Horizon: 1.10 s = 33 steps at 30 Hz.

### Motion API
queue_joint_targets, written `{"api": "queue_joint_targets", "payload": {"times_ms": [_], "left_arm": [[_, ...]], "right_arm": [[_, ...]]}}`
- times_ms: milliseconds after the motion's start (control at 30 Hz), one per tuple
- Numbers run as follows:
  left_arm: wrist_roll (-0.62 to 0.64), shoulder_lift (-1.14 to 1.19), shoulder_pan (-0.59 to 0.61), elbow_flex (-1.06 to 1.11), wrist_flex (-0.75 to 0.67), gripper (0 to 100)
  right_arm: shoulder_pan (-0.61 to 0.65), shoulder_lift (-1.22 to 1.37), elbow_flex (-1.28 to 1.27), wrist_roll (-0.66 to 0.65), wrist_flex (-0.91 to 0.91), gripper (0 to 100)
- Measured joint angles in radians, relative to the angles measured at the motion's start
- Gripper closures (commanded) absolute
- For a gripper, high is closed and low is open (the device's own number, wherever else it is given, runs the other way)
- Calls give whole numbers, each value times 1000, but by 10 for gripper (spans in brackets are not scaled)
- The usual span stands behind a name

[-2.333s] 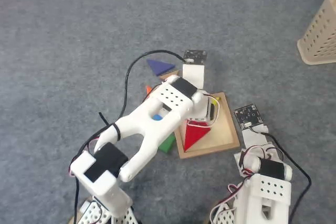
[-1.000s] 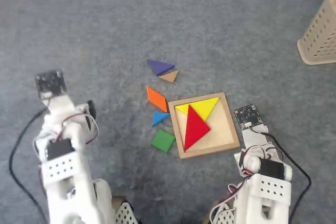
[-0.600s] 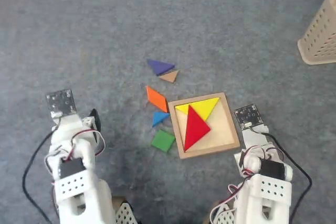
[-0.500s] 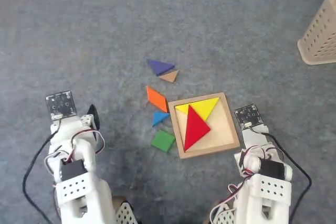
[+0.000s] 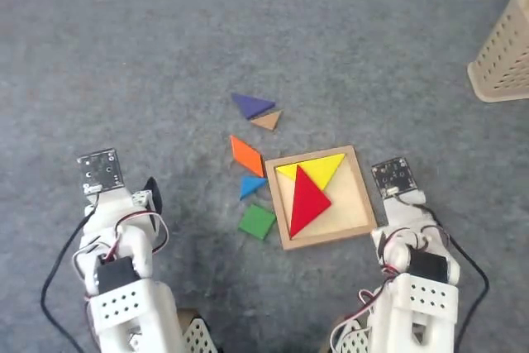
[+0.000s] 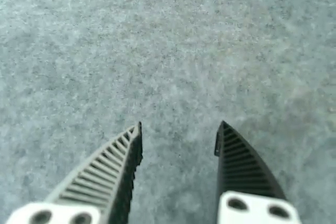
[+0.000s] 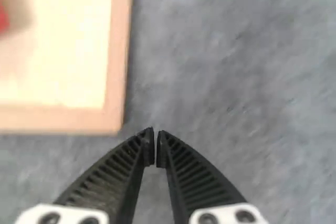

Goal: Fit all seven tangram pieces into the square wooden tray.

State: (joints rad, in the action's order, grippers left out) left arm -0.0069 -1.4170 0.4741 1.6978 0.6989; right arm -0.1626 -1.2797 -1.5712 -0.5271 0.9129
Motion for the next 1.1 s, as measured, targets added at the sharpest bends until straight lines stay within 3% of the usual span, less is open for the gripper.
{"api": "queue_joint_targets", "payload": {"times_ms": [233,433,733,867,1100], "left_arm": [[0,-95,0,0,135,784],[0,-190,0,0,264,784],[0,-345,0,0,499,784],[0,-384,0,0,559,784],[0,-385,0,0,562,784]], "right_arm": [[32,0,104,0,-112,982],[213,25,321,61,-43,982],[500,563,667,144,44,852],[552,796,720,153,34,873],[559,844,727,158,-68,876]]}}
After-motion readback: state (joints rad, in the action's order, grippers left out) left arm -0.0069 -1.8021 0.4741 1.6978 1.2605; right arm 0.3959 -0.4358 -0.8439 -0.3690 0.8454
